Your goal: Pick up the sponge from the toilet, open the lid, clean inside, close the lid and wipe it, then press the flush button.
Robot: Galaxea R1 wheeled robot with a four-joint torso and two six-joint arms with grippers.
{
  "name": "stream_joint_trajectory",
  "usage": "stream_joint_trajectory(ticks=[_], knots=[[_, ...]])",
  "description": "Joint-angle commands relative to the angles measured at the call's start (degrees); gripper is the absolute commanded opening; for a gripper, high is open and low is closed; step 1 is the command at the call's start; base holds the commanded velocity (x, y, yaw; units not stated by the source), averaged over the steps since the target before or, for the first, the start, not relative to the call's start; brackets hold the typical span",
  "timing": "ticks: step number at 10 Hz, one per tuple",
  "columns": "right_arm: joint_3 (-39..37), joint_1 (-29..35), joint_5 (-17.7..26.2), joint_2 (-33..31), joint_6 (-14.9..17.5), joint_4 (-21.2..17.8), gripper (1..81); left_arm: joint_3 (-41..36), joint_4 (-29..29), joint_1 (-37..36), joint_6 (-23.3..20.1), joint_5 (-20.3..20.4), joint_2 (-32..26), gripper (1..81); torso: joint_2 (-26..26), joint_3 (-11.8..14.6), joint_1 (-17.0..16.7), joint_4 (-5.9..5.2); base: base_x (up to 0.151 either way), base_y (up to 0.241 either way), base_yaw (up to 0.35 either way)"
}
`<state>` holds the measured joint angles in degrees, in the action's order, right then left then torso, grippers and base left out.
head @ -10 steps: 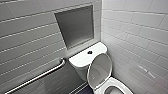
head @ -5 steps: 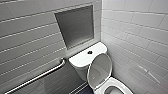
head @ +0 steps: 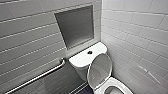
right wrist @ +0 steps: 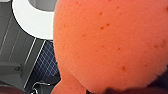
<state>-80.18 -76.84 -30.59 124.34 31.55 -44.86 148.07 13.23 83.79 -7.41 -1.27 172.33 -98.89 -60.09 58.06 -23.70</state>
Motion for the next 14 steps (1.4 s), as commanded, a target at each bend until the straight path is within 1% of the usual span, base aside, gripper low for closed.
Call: stream_joint_trajectory(ticks=[1,2,3,5,6,8,9,10,11,13,14], knots=[[0.65,0.06,5.36,-0.74,0.18,1.44,1.0,-8.4,-0.57,-1.47,0.12,-4.18,-5.76,81.1,5.6,4.07,-3.6,0.0,0.0,0.0,0.0],[-0.49,-0.47,5.45,0.14,0.09,1.44,1.0,-9.63,-0.57,-1.91,0.2,-4.26,-6.46,81.1,6.91,5.84,-4.45,0.0,0.0,0.0,0.0],[-1.54,-1.25,5.54,0.84,0.09,1.44,1.0,-10.16,-0.75,-2.43,0.38,-4.36,-6.73,81.1,8.31,6.73,-5.33,0.0,0.0,0.0,0.0],[-5.32,-3.1,5.71,3.74,0.09,1.71,1.0,-10.25,-1.88,-3.84,0.56,-4.62,-6.82,81.1,12.18,10.4,-7.82,3.8,0.0,0.0,0.0],[-6.91,-3.72,5.88,5.06,0.09,1.71,1.0,-10.25,-2.32,-4.46,0.56,-4.71,-6.9,81.1,13.99,11.51,-9.02,5.14,0.0,0.0,0.0],[-9.46,-5.04,5.89,7.26,0.09,1.88,1.0,-11.39,-4.26,-6.31,0.56,-5.94,-7.6,81.1,18.25,14.73,-11.82,7.87,0.0,0.0,0.0],[-9.9,-5.65,5.89,7.78,0.09,2.23,1.0,-12.36,-6.01,-7.27,0.56,-5.94,-8.31,81.1,20.37,14.44,-13.22,7.67,0.0,0.0,0.0],[-10.94,-6.36,5.89,8.66,0.0,3.2,1.0,-13.68,-7.33,-8.15,0.56,-6.02,-9.28,81.1,22.51,12.96,-14.6,6.47,0.0,0.0,0.0],[-12.61,-7.41,5.98,9.81,0.09,3.46,1.0,-15.34,-8.22,-8.76,0.56,-6.03,-10.41,81.1,24.28,13.29,-15.78,7.31,0.0,0.0,0.0],[-16.39,-9.44,6.15,12.79,0.0,5.83,1.0,-17.98,-9.27,-9.65,0.56,-6.29,-12.18,81.1,28.57,13.84,-18.51,7.56,0.0,0.0,0.0],[-19.98,-10.4,7.02,15.07,0.0,6.01,1.0,-18.25,-9.62,-10.09,0.56,-6.29,-12.53,81.1,30.73,13.85,-19.91,7.56,0.0,0.0,0.0]])
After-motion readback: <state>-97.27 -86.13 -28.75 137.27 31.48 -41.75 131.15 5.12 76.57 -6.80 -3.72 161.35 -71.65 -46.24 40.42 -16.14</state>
